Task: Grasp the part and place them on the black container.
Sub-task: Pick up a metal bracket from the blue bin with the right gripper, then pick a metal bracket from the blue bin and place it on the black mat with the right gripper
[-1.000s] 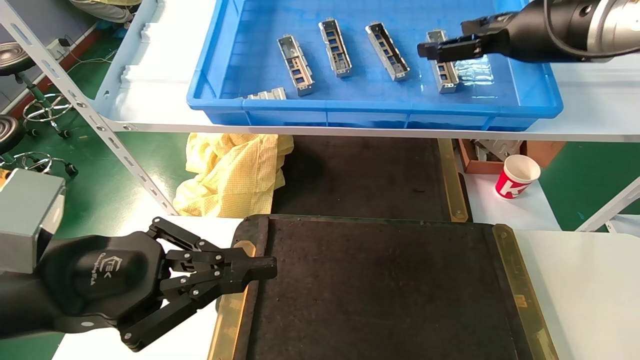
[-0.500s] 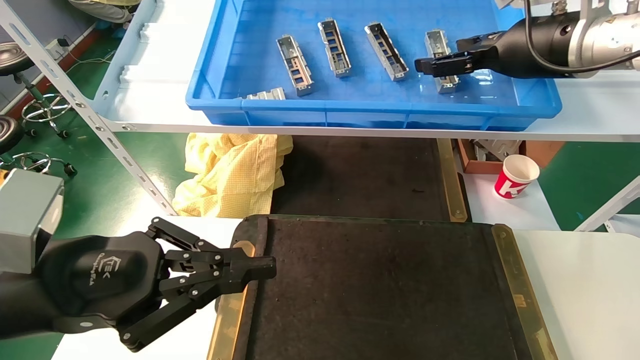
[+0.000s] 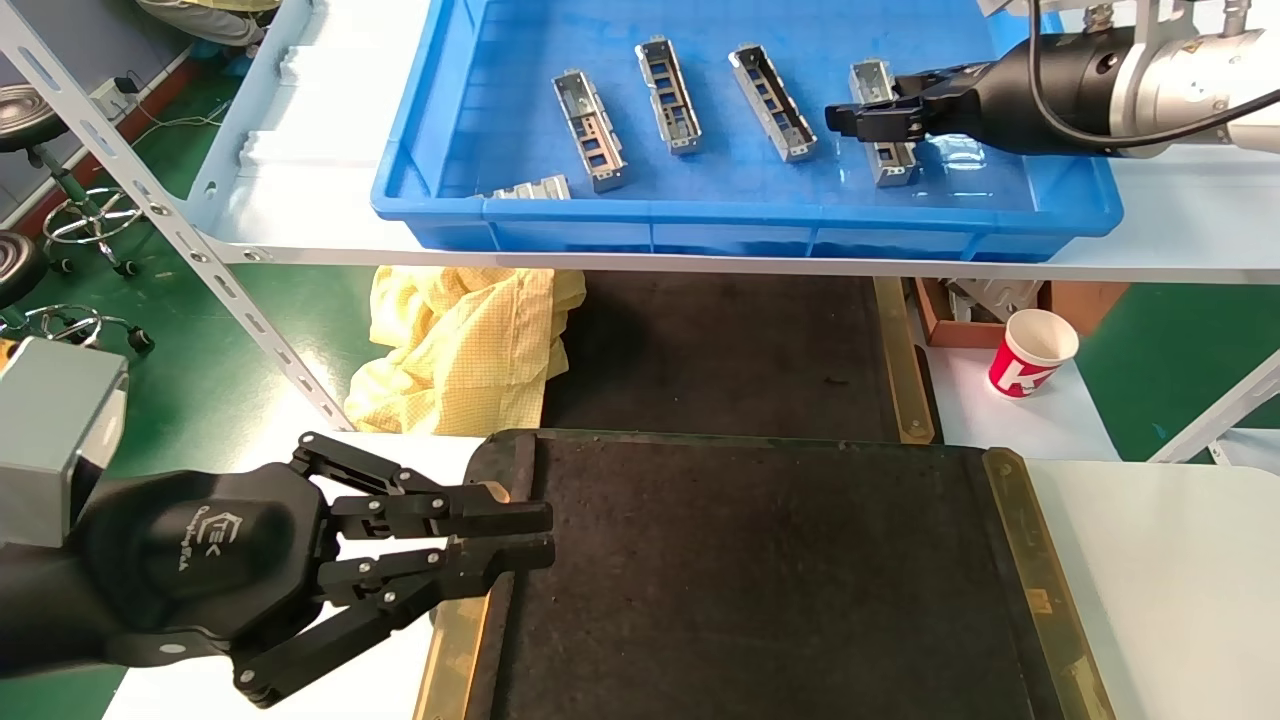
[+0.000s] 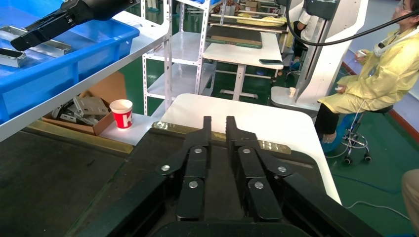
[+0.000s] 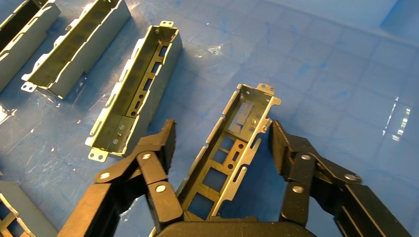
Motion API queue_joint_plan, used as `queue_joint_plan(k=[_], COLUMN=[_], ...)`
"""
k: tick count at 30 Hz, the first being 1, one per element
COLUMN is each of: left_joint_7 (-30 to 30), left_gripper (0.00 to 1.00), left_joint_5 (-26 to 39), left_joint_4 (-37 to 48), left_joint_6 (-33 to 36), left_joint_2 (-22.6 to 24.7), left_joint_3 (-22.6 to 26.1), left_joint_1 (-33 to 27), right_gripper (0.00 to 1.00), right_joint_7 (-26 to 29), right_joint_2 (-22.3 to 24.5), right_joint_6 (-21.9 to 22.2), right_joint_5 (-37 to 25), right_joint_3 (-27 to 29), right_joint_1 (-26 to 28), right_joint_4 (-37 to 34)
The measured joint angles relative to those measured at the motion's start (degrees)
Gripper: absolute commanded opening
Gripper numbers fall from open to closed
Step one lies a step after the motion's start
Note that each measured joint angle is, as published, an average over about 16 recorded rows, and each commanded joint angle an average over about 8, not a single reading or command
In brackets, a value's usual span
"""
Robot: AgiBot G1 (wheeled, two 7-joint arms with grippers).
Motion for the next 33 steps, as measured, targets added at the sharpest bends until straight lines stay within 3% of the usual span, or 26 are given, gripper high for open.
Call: queue_joint_plan(k=[19, 26, 33], left_joint_7=[0.0, 0.0, 0.0], left_gripper=[1.00, 1.00, 1.00], left_joint_5=[0.0, 0.0, 0.0], left_joint_4=[0.0, 0.0, 0.0], left_joint_6=[0.0, 0.0, 0.0], left_joint_2=[0.0, 0.0, 0.0], left_joint_3=[0.0, 0.0, 0.0], left_joint_1=[0.0, 0.0, 0.0], right_gripper=[0.00, 0.00, 0.00], right_joint_7=[-1.5, -3.7, -6.8], right_joint_2=[1.0, 3.1, 5.6], right_joint_6=[-1.3, -7.9, -19.1], right_joint_5=[1.1, 2.5, 2.9], right_joint_3=[0.7, 1.7, 1.7], right_joint_1=[2.0, 4.0, 5.8], right_joint_4=[0.5, 1.9, 3.2])
